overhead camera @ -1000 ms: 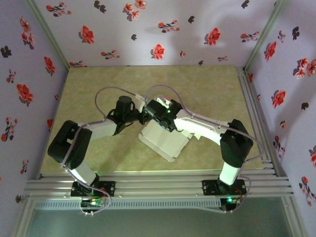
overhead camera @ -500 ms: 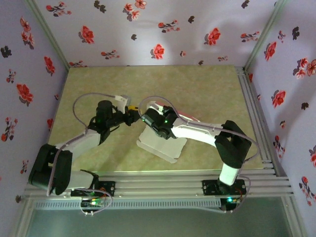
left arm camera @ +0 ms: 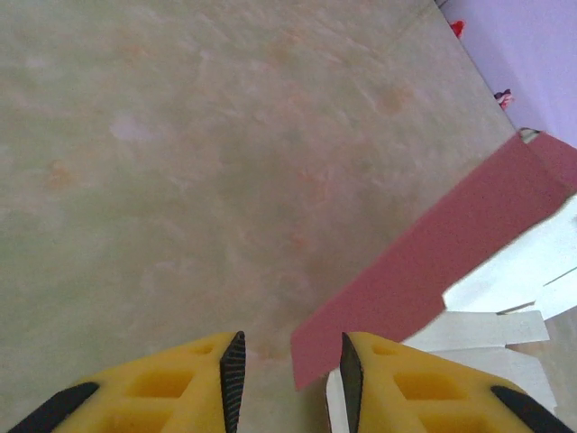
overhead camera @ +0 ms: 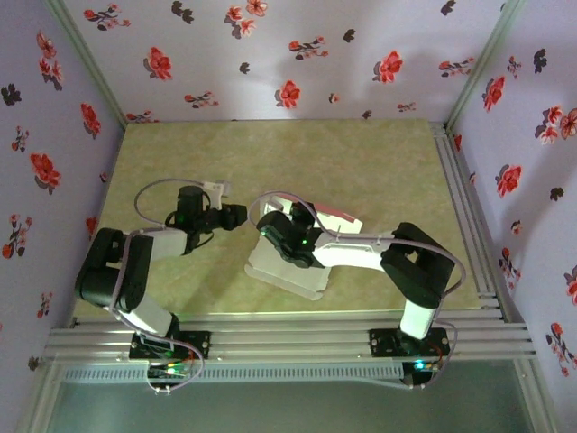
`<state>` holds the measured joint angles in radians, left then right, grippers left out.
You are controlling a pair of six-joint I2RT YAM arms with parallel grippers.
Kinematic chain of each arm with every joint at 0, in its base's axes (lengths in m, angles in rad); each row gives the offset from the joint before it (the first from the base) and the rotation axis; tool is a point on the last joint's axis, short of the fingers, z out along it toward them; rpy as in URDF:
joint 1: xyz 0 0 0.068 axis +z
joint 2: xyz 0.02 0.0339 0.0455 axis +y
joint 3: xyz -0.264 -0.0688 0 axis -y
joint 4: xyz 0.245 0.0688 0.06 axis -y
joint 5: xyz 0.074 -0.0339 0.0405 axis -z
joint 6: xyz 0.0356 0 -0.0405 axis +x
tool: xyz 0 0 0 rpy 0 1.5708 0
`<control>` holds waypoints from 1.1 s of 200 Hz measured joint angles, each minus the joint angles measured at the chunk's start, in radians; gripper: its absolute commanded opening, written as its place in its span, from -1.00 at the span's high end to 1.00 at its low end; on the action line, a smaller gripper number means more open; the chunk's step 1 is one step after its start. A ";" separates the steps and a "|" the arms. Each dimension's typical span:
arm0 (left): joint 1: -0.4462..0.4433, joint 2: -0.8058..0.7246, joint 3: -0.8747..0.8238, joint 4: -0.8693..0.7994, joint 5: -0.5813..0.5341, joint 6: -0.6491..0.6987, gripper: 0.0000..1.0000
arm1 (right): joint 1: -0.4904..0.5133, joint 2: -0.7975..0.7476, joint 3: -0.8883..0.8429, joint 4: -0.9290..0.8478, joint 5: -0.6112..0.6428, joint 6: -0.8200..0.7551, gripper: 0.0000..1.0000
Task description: Fold the paper box
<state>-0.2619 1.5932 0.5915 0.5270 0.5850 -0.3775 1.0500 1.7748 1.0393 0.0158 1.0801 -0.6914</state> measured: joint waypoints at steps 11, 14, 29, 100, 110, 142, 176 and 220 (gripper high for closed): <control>0.001 0.012 0.000 0.014 0.004 -0.010 0.28 | 0.005 0.002 -0.011 0.041 0.006 -0.020 0.88; 0.001 0.015 0.001 0.017 0.005 -0.011 0.28 | 0.005 0.002 -0.013 0.051 0.007 -0.024 0.88; 0.001 0.034 0.004 0.030 0.011 -0.014 0.27 | 0.013 0.003 -0.027 0.117 0.020 -0.061 0.88; 0.001 0.054 0.004 0.062 0.019 -0.017 0.27 | 0.025 0.076 -0.060 0.411 0.059 -0.235 0.88; 0.001 0.054 0.004 0.063 0.019 -0.017 0.26 | 0.027 0.088 -0.065 0.449 0.068 -0.264 0.87; 0.009 0.054 0.004 0.063 0.018 -0.017 0.26 | 0.040 0.124 -0.076 0.585 0.096 -0.358 0.81; 0.040 0.041 0.004 0.063 0.018 -0.017 0.26 | 0.049 0.177 -0.087 0.791 0.123 -0.503 0.79; 0.064 -0.008 0.004 0.064 0.018 -0.017 0.26 | 0.069 0.222 -0.087 0.979 0.137 -0.636 0.76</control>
<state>-0.1978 1.5856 0.5953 0.5907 0.6025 -0.3946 1.1187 1.9965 0.9524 0.9947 1.2167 -1.3273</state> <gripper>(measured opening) 0.369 0.116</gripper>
